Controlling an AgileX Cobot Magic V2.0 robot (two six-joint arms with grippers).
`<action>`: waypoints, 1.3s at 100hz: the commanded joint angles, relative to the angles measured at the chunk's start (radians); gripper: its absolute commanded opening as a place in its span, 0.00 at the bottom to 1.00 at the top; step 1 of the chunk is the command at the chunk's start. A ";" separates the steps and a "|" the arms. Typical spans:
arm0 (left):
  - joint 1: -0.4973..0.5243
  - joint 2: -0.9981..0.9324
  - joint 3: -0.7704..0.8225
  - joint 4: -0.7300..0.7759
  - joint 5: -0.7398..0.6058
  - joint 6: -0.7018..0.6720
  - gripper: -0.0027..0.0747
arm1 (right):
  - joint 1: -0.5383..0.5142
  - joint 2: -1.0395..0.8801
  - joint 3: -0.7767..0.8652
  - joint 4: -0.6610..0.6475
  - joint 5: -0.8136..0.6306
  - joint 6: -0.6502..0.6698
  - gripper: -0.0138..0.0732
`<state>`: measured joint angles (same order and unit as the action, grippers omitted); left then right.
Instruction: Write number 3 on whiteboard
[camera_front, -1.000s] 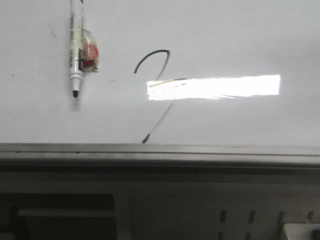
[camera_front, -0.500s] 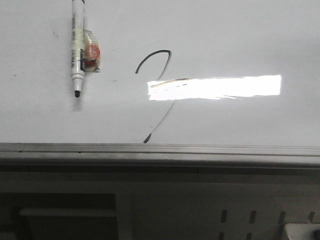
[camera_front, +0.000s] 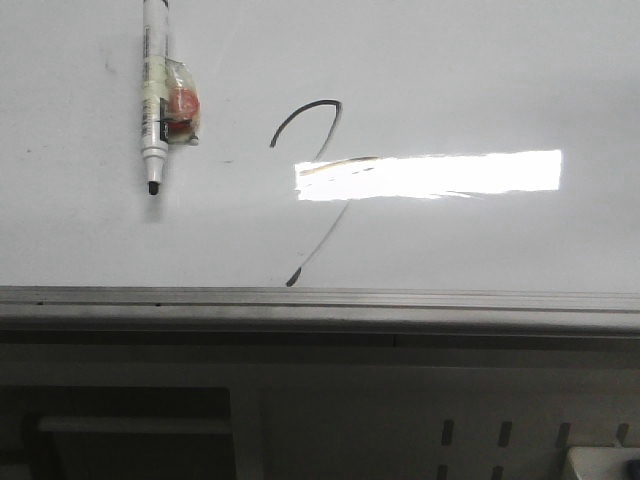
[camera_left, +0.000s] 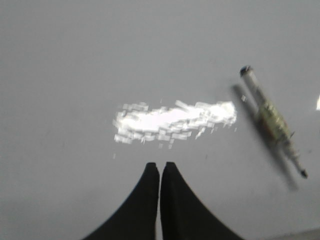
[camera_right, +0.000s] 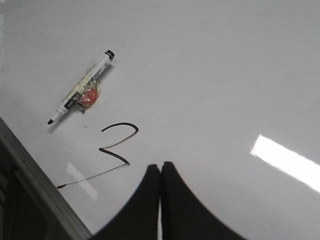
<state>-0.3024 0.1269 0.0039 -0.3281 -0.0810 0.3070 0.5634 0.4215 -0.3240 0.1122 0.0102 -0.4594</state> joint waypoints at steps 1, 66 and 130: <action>0.086 -0.014 0.009 0.100 0.067 -0.118 0.01 | -0.007 0.003 -0.026 -0.009 -0.090 -0.003 0.10; 0.222 -0.156 0.034 0.105 0.383 -0.121 0.01 | -0.007 0.003 -0.026 -0.009 -0.090 -0.003 0.10; 0.222 -0.156 0.034 0.105 0.383 -0.121 0.01 | -0.024 -0.008 -0.003 0.000 -0.068 -0.003 0.10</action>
<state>-0.0826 -0.0052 0.0039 -0.2190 0.3442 0.1954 0.5611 0.4133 -0.3218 0.1122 0.0000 -0.4594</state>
